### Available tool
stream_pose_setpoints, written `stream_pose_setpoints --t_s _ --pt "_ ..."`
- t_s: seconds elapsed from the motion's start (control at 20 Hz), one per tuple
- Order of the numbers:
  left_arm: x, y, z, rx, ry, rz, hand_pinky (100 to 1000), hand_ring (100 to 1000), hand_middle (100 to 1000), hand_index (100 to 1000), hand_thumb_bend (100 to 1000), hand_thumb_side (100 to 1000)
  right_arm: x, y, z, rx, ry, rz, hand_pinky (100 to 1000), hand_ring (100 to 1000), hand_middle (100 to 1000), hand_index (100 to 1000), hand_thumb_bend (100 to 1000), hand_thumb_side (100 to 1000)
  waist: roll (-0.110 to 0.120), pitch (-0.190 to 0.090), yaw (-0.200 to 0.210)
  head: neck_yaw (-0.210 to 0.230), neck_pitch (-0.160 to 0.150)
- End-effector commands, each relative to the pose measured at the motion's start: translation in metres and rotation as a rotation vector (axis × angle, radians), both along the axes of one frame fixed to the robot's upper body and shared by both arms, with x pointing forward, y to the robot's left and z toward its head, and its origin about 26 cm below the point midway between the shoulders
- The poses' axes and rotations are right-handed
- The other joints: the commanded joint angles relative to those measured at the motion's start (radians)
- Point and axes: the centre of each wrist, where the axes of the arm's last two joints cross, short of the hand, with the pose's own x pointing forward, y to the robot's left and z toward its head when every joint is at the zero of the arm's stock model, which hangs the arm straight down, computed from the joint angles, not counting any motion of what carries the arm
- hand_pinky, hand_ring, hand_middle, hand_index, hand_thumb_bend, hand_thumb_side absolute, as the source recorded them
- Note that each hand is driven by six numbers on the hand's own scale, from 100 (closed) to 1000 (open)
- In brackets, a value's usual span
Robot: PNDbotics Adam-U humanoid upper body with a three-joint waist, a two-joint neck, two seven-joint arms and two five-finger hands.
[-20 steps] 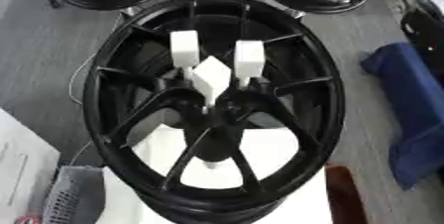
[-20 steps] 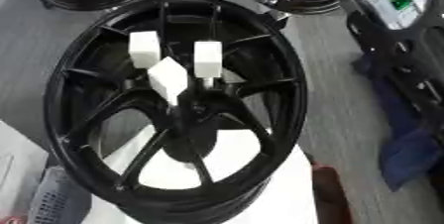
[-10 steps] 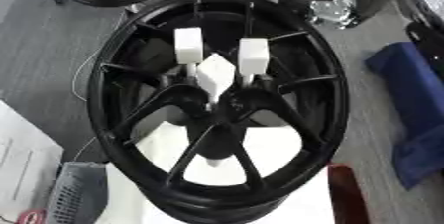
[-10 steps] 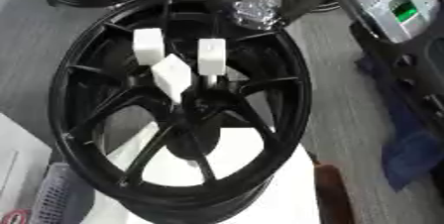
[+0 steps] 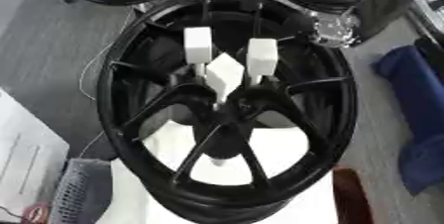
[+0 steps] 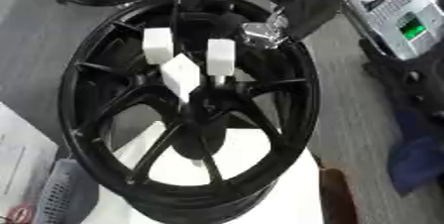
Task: Pull the pin out of the wheel hub.
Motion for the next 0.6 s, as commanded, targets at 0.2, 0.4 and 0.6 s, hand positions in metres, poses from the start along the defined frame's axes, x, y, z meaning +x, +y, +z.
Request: stream_pose_setpoints --t_s 0.2,0.4,0.6 --pt "-0.002 0.005 0.007 0.025 -0.015 0.012 614 662 578 749 100 834 -0.004 -0.003 0.012 -0.174 -0.236 0.086 874 808 785 849 100 615 0.005 -0.016 -0.004 0.002 0.009" --pt "-0.003 0.006 0.005 0.023 -0.007 0.012 616 662 578 749 100 837 0.003 -0.004 0.003 -0.197 -0.239 0.065 874 811 788 851 100 637 0.004 -0.02 -0.011 0.001 0.013" --pt "-0.003 0.006 0.004 0.023 0.001 0.013 616 662 578 749 100 840 0.011 -0.006 -0.004 -0.244 -0.269 0.041 872 823 797 864 100 676 0.0 -0.023 -0.016 -0.003 0.014"
